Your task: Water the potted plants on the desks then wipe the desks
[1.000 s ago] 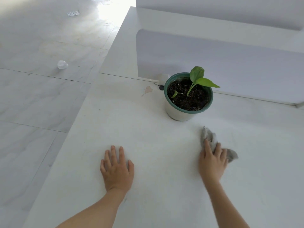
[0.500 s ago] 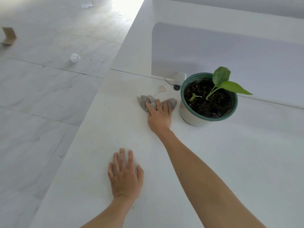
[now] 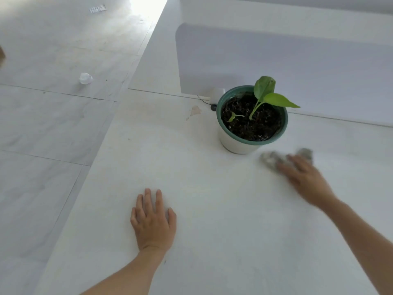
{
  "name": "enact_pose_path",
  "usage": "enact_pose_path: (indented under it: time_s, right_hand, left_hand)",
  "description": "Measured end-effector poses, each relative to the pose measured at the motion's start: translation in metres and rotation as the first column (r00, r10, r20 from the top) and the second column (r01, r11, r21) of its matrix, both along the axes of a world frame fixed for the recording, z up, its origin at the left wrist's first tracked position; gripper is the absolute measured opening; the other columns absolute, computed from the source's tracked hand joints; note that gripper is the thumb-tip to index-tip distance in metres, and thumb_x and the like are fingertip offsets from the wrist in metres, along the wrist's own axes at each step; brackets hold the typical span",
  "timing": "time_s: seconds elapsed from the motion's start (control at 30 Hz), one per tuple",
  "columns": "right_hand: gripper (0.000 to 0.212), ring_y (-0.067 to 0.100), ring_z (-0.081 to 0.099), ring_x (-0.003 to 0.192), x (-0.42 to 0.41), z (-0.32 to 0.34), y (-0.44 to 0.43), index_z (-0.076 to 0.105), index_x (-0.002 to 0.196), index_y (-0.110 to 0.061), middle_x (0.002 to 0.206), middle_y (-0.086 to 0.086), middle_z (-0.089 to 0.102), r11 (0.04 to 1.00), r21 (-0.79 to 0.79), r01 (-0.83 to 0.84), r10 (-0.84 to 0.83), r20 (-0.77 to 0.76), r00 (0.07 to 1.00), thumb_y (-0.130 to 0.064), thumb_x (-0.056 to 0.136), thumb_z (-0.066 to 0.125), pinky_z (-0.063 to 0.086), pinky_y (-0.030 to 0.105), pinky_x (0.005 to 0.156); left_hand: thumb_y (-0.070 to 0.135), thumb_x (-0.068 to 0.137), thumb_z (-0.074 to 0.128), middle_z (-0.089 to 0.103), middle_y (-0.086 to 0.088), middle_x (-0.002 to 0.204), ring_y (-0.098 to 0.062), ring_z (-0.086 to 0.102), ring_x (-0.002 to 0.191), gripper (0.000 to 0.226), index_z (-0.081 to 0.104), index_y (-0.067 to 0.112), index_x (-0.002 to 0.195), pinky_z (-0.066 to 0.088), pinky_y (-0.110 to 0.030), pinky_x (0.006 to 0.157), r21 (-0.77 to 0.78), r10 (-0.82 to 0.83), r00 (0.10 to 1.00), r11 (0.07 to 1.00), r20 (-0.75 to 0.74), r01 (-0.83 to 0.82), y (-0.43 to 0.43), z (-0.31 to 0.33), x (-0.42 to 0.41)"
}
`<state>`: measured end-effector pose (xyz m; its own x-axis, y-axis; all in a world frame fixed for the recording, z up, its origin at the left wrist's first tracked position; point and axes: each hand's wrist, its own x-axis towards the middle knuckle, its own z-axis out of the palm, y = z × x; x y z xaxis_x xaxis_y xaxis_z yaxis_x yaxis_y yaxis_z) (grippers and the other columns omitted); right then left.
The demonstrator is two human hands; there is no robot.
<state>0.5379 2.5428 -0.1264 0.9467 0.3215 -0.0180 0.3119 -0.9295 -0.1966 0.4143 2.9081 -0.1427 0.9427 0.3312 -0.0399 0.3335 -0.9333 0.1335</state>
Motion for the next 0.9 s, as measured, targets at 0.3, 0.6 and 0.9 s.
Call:
enact_pose_path:
  time_s: [0.3,0.6,0.9]
  right_hand:
    - [0.047,0.037,0.019,0.138,0.019,-0.005,0.054,0.041,0.136,-0.024,0.149,0.017,0.029,0.689,0.151,0.709,-0.71,-0.055,0.702,-0.015,0.089,0.042,0.01,0.047,0.113]
    - [0.037,0.043,0.064,0.081,-0.107,0.012,0.153,0.073,0.095,-0.022,0.095,0.017,0.069,0.894,0.113,0.434,-0.433,-0.035,0.901,-0.011,0.06,0.062,0.051,0.045,0.06]
    - [0.04,0.022,0.048,0.108,-0.138,0.053,0.245,0.054,0.123,-0.024,0.119,0.006,0.052,0.772,0.419,0.478,-0.445,-0.181,0.877,-0.014,0.084,0.05,0.04,0.027,0.072]
  left_hand:
    - [0.033,0.074,0.034,0.06,-0.025,0.122,-0.045,0.058,0.109,0.057,0.062,0.004,0.114,0.046,-0.056,0.084,-0.075,-0.002,0.99,0.997,-0.138,-0.008,-0.003,0.009,0.001]
    - [0.037,0.075,0.024,0.051,-0.025,0.134,-0.045,0.046,0.124,0.068,0.057,0.003,0.123,0.035,-0.056,0.097,-0.22,0.004,0.987,0.975,-0.158,-0.04,-0.004,0.02,-0.001]
    - [0.038,0.088,0.044,0.026,-0.008,0.154,-0.026,0.018,0.143,0.053,0.043,0.015,0.136,0.017,-0.04,0.111,-0.429,-0.103,0.989,0.902,-0.109,0.046,0.026,0.037,-0.012]
